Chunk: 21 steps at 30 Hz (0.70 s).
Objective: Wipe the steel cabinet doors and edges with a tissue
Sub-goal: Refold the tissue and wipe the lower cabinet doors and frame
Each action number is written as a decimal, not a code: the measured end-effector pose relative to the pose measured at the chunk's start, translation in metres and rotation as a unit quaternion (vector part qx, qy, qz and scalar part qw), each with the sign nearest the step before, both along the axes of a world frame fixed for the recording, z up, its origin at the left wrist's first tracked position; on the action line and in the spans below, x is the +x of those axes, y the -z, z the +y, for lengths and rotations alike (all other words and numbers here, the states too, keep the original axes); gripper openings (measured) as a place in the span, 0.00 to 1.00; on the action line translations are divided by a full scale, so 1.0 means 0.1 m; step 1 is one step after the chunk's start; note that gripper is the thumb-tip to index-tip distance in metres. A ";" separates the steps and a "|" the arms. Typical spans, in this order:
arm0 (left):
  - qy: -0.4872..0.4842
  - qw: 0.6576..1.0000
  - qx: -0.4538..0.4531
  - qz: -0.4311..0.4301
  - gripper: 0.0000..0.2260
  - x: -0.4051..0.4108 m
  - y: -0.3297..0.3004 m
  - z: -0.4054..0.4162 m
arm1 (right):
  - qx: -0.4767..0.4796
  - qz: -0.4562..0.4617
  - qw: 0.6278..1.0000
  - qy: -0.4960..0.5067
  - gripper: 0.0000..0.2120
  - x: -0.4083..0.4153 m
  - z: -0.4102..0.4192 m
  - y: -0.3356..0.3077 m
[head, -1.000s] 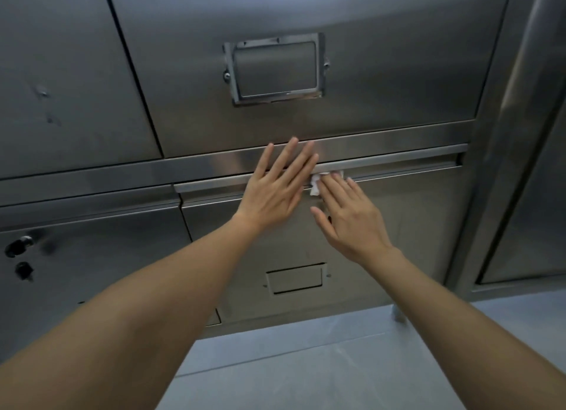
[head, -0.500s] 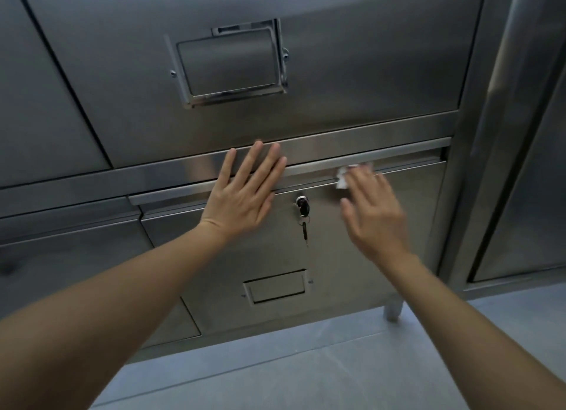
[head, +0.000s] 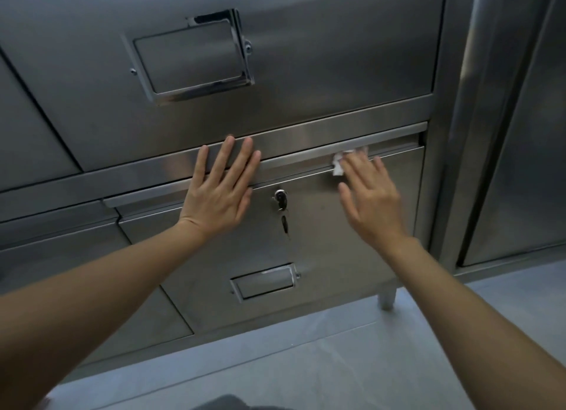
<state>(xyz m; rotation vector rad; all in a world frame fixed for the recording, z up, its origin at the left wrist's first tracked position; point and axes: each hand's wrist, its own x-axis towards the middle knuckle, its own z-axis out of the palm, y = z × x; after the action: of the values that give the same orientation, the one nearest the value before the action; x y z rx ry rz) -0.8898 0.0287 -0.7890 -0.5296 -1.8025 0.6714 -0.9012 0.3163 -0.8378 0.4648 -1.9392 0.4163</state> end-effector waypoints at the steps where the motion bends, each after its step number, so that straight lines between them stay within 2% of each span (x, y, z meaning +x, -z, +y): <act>1: -0.002 1.000 -0.003 0.001 0.26 0.00 0.00 0.00 | -0.025 -0.008 0.999 0.019 0.22 0.02 0.04 0.02; 4: -0.008 1.000 -0.001 -0.002 0.27 0.00 -0.03 0.00 | -0.055 -0.021 0.998 -0.016 0.25 0.12 -0.40 -0.01; 7: -0.007 1.000 -0.005 -0.002 0.27 0.00 -0.02 0.02 | 0.016 -0.018 0.995 -0.098 0.25 0.24 -0.83 -0.03; 9: -0.005 1.000 -0.003 -0.001 0.27 -0.01 -0.01 0.02 | 0.042 0.006 0.995 -0.089 0.23 0.16 -0.63 -0.02; 14: -0.008 1.000 -0.002 -0.002 0.28 0.02 0.00 0.01 | -0.085 -0.024 0.995 0.040 0.23 -0.13 0.28 0.10; 17: -0.014 1.000 0.000 -0.003 0.27 0.01 -0.01 0.01 | -0.137 -0.026 0.990 0.032 0.26 -0.05 -0.14 0.08; 21: -0.009 1.000 -0.006 -0.002 0.27 -0.02 -0.01 0.02 | -0.012 -0.004 0.996 -0.089 0.28 0.20 -0.88 0.08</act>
<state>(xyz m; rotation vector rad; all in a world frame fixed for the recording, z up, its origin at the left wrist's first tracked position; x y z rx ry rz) -0.8920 0.0307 -0.7875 -0.5233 -1.8095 0.6931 -0.8811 0.2280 -0.8455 0.6237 -1.9046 0.5556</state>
